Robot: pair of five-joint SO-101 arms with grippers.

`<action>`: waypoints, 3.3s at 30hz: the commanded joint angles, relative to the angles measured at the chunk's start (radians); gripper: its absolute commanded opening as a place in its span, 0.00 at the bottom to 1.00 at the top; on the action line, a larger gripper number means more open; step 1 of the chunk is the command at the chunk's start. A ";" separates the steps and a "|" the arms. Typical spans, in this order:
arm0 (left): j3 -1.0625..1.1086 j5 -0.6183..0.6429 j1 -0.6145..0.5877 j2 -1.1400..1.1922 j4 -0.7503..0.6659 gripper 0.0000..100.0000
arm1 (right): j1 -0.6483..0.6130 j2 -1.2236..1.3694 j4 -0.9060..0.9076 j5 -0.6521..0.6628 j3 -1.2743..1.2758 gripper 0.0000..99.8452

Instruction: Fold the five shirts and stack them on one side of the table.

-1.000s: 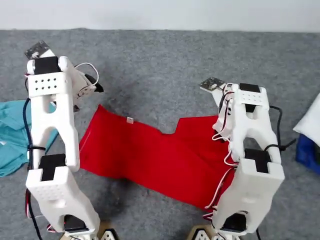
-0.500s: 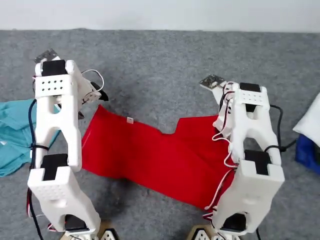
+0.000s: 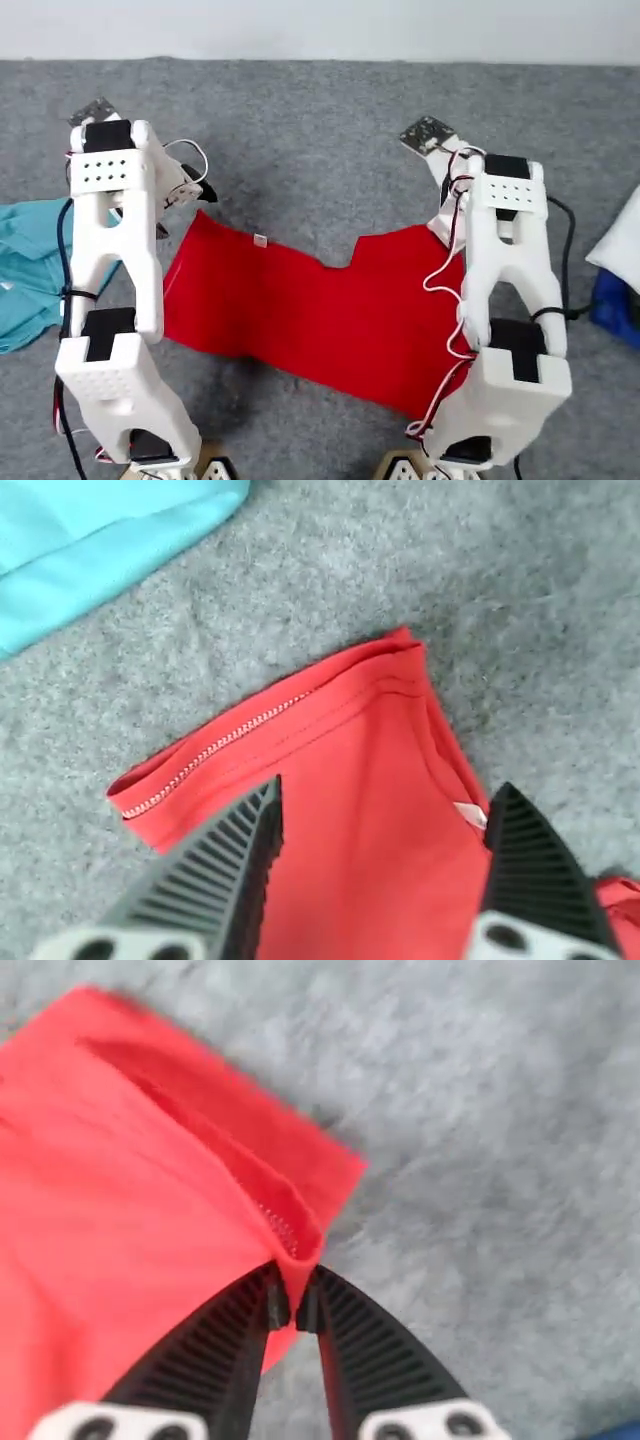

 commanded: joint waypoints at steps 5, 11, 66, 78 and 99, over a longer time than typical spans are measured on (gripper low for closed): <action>-0.004 -0.012 0.006 -0.061 0.034 0.30 | -0.018 0.090 -0.005 -0.002 -0.046 0.03; -0.004 -0.012 0.008 -0.054 0.034 0.30 | -0.088 0.104 0.122 0.000 -0.046 0.29; -0.002 -0.012 0.006 -0.054 0.034 0.30 | -0.263 0.105 0.556 0.106 -0.319 0.01; -0.002 -0.012 0.006 -0.054 0.034 0.30 | -0.415 -0.309 0.509 0.158 0.255 0.01; 0.113 -0.015 0.006 -0.052 0.034 0.31 | -0.492 -0.564 0.536 0.012 0.397 0.37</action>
